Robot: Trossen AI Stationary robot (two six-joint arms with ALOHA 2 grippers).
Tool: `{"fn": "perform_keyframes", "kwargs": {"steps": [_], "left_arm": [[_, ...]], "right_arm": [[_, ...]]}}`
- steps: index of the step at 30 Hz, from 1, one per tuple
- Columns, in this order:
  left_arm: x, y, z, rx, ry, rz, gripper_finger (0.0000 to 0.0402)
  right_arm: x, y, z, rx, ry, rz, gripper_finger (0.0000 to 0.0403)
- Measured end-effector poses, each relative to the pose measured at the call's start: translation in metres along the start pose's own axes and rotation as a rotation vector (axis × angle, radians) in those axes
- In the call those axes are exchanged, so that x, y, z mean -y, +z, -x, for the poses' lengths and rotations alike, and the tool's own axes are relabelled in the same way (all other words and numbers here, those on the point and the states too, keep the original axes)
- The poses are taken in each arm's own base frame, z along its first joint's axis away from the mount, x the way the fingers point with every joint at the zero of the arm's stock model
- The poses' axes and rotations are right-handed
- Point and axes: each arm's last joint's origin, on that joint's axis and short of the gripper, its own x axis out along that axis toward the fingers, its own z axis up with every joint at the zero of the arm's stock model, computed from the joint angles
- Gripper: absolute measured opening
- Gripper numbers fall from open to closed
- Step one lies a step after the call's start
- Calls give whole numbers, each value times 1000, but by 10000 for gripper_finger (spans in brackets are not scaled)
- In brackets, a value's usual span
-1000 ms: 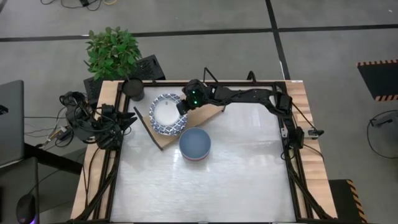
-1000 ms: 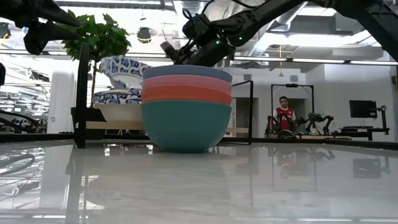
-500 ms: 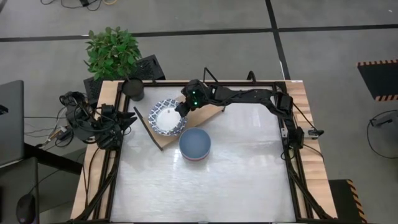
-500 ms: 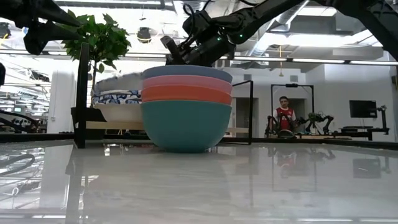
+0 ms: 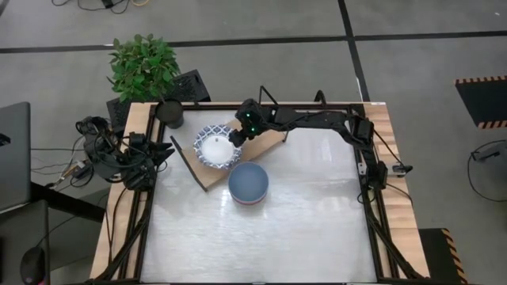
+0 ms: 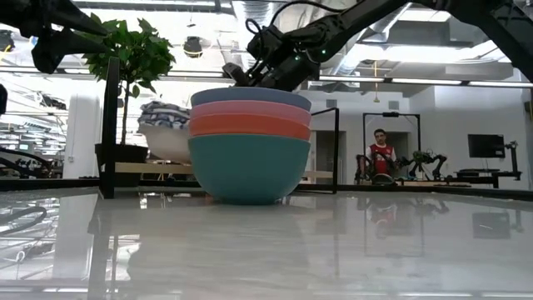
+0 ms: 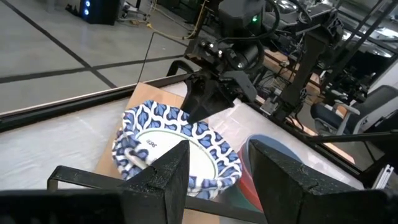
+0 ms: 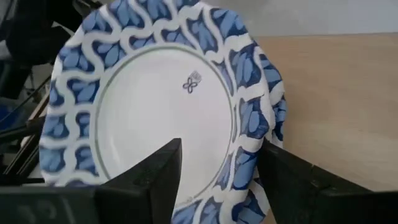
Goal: Place and stack bowls onto a shelf
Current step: Stack the white blue patterned bowl on top of the white blue patterned bowl on the shelf, then put the blue bowl on the shelf
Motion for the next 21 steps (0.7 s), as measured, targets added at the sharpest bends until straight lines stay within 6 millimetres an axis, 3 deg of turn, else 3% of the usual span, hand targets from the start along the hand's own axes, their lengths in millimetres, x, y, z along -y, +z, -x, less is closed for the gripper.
{"fn": "perform_keyframes", "kwargs": {"steps": [8, 14, 18, 21], "left_arm": [[0, 0, 0, 0, 0, 1, 151], [0, 0, 0, 0, 0, 1, 151], [0, 0, 0, 0, 0, 1, 151], [0, 0, 0, 1, 1, 0, 151]], "right_arm": [[-17, 11, 23, 42, -65, 54, 233], [-28, 14, 39, 36, -323, 132, 229], [-25, 3, 41, 33, -542, 171, 216], [-21, -2, 40, -2, -580, 178, 207]]}}
